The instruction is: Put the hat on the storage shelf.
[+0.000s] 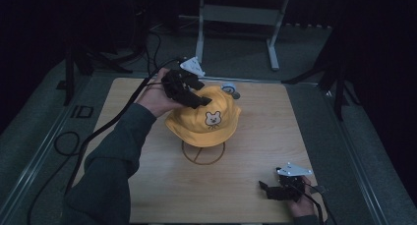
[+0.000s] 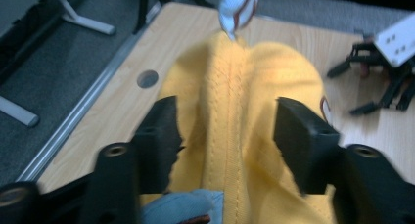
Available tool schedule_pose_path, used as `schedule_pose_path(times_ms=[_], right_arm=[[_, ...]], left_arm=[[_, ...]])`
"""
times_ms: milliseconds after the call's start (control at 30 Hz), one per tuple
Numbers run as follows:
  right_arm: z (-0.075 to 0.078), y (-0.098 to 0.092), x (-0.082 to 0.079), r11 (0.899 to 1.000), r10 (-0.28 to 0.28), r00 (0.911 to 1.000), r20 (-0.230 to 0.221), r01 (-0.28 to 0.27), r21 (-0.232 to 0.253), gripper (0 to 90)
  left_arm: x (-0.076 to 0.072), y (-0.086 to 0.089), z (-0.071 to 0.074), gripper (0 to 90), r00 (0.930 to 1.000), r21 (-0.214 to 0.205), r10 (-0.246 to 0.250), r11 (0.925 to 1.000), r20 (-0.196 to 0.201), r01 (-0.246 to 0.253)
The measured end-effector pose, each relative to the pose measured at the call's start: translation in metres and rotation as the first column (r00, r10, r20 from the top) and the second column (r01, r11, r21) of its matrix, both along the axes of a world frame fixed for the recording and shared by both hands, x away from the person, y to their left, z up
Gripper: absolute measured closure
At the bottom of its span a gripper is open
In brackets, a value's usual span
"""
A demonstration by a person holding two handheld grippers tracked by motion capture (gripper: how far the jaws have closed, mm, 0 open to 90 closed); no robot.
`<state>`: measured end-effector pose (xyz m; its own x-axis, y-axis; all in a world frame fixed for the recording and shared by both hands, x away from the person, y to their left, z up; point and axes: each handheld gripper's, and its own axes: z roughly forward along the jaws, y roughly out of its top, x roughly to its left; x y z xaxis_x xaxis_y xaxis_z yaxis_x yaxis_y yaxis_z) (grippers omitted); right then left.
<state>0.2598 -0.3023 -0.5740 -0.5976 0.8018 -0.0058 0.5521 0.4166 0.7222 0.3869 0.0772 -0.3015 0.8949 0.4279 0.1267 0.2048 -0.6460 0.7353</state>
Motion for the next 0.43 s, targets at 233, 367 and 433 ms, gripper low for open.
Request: schedule_pose_path(times_ms=[233, 367, 433], right_arm=[[0.000, 0.000, 0.000, 1.000, 0.000, 1.0000, 0.000, 0.000, 0.000, 11.1], [0.000, 0.000, 0.000, 1.000, 0.000, 1.0000, 0.000, 0.000, 0.000, 11.1], [0.000, 0.000, 0.000, 1.000, 0.000, 1.0000, 0.000, 0.000, 0.000, 11.1]], left_arm=[[-0.001, 0.016, 0.012, 28.9, 0.9967, -0.047, 0.080, 0.9957, 0.015, -0.080], [-0.002, 0.031, 0.016, 28.5, 0.9928, -0.082, 0.118, 0.9900, 0.021, -0.115], [-0.003, 0.039, 0.018, 28.5, 0.9909, -0.097, 0.131, 0.9870, 0.029, -0.128]])
